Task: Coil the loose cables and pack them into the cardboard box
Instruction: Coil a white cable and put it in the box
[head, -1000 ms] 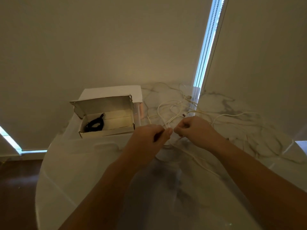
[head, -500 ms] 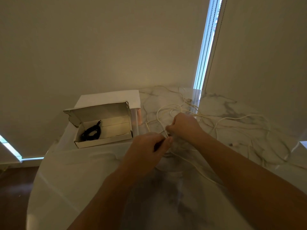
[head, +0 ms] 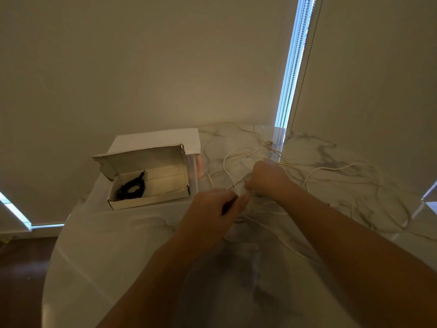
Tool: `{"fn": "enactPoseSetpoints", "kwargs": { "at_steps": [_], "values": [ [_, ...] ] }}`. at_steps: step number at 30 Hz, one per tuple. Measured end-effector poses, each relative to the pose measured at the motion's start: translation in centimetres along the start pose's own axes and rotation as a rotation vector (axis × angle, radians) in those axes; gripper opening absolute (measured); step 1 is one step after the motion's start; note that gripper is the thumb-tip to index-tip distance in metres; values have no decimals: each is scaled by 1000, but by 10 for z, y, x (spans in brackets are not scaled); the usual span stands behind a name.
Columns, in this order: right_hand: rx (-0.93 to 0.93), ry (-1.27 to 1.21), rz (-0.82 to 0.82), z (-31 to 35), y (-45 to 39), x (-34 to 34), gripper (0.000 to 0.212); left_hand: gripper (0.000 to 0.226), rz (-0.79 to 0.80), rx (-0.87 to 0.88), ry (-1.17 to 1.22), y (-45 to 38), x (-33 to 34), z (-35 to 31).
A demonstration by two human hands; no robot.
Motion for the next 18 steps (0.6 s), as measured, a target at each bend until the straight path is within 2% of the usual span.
{"fn": "enactPoseSetpoints", "kwargs": {
  "at_steps": [4,8,11,18],
  "values": [
    [19,-142,-49,-10,10,-12,27,42,-35,6,0,-1,0,0],
    [11,-569,-85,-17,35,-28,24,24,-99,-34,47,-2,2,-3],
    [-57,-805,-37,-14,62,-31,21,23,-129,-141,181,-3,5,-6],
    [-195,-857,-65,-5,92,-33,22,19,-122,-227,513,-3,5,-13]
  ]
}}
Point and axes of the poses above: each hand's wrist, its own y-axis away from the middle knuckle, its own x-axis out of the palm, z = x × y, the point moved 4 cm from there along -y, towards the middle knuckle, and after that the axes turned 4 degrees about y, right-handed, at the moved point
